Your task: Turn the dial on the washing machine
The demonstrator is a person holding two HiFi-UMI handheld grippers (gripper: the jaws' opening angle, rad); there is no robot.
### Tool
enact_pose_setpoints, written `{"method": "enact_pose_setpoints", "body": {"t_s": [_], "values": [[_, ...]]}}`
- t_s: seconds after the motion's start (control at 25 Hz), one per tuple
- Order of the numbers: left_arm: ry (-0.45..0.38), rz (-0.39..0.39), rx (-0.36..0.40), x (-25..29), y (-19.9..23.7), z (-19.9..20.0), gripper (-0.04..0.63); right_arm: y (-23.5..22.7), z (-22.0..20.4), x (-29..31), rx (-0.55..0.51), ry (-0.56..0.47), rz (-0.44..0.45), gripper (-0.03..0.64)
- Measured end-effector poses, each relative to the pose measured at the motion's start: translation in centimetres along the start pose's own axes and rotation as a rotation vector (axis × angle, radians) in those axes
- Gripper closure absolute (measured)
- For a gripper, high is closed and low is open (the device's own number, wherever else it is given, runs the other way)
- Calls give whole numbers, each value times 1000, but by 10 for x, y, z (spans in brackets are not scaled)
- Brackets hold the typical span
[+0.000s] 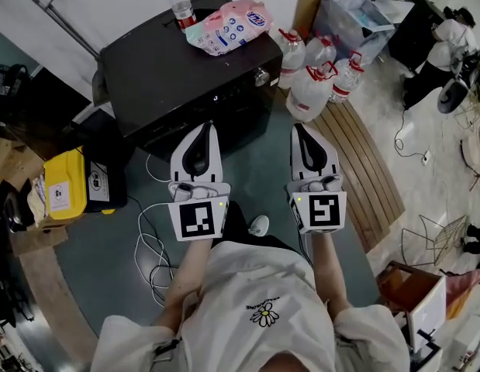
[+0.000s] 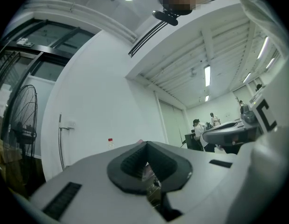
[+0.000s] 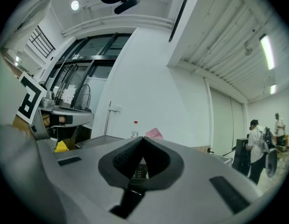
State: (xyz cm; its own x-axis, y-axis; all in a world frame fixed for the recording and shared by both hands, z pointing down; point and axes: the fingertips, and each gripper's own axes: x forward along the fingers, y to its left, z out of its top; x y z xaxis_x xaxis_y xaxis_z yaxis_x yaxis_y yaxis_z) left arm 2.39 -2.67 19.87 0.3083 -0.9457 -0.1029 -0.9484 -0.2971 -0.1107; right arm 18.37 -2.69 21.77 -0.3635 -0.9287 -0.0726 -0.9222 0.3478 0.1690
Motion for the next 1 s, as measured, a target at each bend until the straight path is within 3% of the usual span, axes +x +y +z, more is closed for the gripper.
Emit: {"method": "enact_pose_setpoints", "body": {"t_s": [0.32,0.56,1.0], "values": [[19,-1,13,40,19,-24,595,-13,-13,40,18,6,23,612],[58,-12,19,81,25,-90,595,-23,-65,82,33,-2,-1,612],[109,-33,-1,117,4,-200,595,-8,-173,128,80,31,45,614]]}}
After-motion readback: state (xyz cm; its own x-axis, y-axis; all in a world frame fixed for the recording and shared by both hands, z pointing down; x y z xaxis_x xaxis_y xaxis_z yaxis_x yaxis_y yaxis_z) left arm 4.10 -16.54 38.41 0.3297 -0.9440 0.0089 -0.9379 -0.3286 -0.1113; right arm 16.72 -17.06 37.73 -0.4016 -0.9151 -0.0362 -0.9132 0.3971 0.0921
